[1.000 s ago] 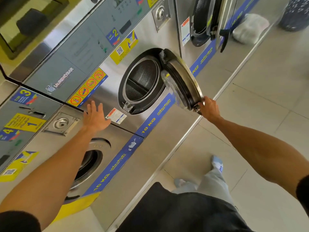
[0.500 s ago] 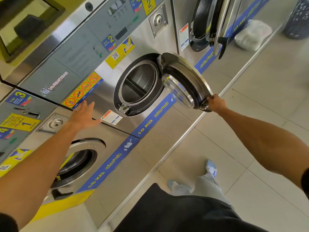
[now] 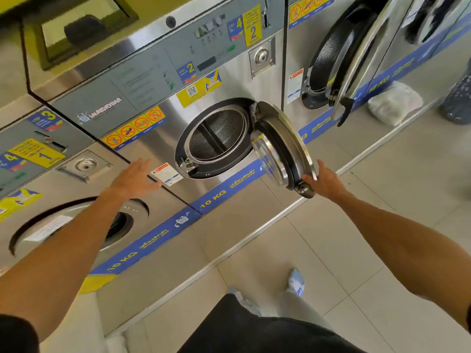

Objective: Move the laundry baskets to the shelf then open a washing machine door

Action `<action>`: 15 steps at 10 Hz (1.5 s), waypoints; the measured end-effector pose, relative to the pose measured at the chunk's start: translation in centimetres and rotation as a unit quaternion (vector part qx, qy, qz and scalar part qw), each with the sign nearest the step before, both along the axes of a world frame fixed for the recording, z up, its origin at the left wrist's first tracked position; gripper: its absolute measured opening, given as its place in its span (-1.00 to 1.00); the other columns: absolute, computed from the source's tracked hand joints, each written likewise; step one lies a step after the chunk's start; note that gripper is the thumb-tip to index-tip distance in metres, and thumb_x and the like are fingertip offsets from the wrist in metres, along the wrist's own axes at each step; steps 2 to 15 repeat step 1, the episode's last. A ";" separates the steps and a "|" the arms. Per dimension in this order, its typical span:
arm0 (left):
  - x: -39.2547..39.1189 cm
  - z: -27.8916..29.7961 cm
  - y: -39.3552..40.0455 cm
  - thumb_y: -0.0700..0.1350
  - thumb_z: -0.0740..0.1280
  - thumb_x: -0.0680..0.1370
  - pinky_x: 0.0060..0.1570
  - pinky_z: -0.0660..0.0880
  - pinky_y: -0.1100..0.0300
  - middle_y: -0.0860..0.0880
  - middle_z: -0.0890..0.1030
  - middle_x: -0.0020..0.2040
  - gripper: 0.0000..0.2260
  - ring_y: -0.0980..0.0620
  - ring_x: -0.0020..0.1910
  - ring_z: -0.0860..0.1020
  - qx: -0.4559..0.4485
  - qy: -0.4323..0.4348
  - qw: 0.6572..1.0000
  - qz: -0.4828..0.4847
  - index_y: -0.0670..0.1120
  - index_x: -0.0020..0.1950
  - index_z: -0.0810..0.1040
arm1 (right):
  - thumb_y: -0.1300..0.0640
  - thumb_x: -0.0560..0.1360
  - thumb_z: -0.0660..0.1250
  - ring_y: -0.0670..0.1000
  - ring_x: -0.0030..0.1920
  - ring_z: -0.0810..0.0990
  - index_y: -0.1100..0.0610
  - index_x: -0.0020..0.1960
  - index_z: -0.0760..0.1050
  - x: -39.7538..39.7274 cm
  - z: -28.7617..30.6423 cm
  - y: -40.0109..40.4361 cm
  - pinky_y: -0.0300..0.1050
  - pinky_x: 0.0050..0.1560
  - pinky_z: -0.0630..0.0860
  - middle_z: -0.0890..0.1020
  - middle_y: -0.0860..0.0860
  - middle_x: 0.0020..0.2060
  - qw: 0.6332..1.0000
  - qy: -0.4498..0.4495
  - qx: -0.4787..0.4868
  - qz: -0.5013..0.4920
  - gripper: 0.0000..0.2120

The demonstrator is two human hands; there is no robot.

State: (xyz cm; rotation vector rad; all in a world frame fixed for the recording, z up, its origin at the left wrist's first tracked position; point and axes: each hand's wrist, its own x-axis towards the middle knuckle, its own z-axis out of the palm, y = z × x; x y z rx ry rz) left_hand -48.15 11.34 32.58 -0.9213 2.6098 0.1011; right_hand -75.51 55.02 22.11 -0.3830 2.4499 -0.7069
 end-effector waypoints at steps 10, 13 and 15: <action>1.3 0.1 1.3 0.07 0.39 0.52 0.38 0.30 -0.18 -0.17 0.20 0.55 -0.27 -0.20 0.51 0.22 0.019 0.039 0.999 -0.001 -0.08 0.57 0.11 | -0.13 0.59 0.27 0.31 0.50 0.27 0.22 0.60 0.00 -1.5 1.8 -0.7 0.27 0.45 0.28 0.29 0.30 0.49 0.999 0.012 -0.008 0.044 -0.22; 1.3 0.1 1.3 0.07 0.39 0.52 0.38 0.30 -0.18 -0.17 0.20 0.55 -0.27 -0.20 0.51 0.22 0.019 0.039 0.999 -0.001 -0.08 0.57 0.11 | -0.13 0.59 0.27 0.31 0.50 0.27 0.22 0.60 0.00 -1.5 1.8 -0.7 0.27 0.45 0.28 0.29 0.30 0.49 0.999 0.012 -0.008 0.044 -0.22; 1.3 0.1 1.3 0.07 0.39 0.52 0.38 0.30 -0.18 -0.17 0.20 0.55 -0.27 -0.20 0.51 0.22 0.019 0.039 0.999 -0.001 -0.08 0.57 0.11 | -0.13 0.59 0.27 0.31 0.50 0.27 0.22 0.60 0.00 -1.5 1.8 -0.7 0.27 0.45 0.28 0.29 0.30 0.49 0.999 0.012 -0.008 0.044 -0.22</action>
